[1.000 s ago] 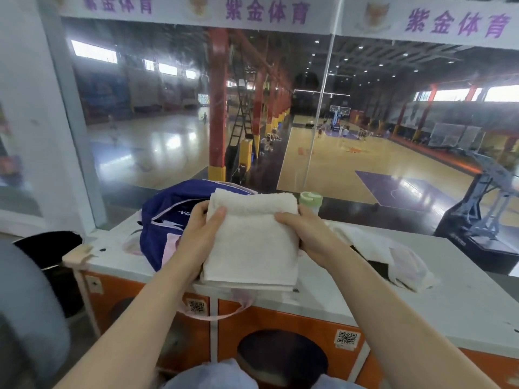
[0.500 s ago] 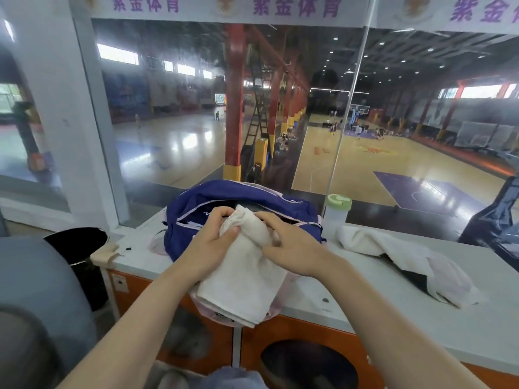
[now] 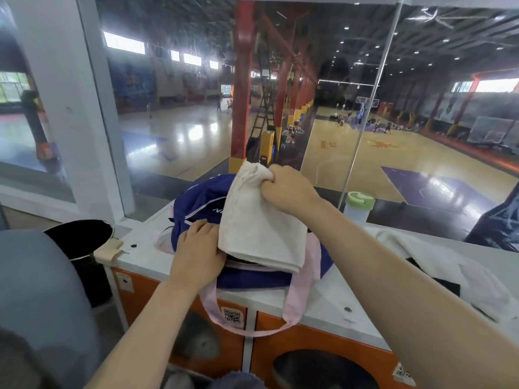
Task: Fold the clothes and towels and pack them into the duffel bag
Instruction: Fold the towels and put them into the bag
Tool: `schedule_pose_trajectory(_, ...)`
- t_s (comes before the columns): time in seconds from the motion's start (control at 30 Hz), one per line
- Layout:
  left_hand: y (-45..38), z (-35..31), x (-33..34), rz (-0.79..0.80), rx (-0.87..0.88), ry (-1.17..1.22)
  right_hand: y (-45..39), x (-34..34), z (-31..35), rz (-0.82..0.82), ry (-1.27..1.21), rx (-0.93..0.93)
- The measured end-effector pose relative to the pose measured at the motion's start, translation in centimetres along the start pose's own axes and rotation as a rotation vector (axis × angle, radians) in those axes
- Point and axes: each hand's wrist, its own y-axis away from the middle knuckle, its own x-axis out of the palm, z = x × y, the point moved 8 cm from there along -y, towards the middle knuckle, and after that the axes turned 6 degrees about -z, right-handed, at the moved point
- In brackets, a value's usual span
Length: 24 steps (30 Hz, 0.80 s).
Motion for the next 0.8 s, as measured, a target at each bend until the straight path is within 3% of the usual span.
schedule_pose_trajectory(0.13,0.4,0.5,-0.3,-0.088,-0.031,0.107,-1.6,5.6,1.7,0.318,-0.335,0.078)
schedule_pose_trajectory(0.23,1.1,1.2,0.1,-0.103,-0.032,0.194,-0.7,10.2,2.3,0.503,-0.265,0.002)
schedule_pose_trajectory(0.3,1.1,1.6,0.5,-0.100,-0.053,0.221,-0.4,12.0,2.5,0.534,-0.178,-0.068)
schedule_pose_trajectory(0.53,1.3,1.0,-0.7,-0.172,-0.051,0.240,-4.1,13.9,2.8,0.348,0.220,-0.108)
schedule_pose_trajectory(0.8,1.6,0.8,-1.7,-0.189,0.011,0.284,-7.3,14.2,2.8,-0.014,0.147,0.166)
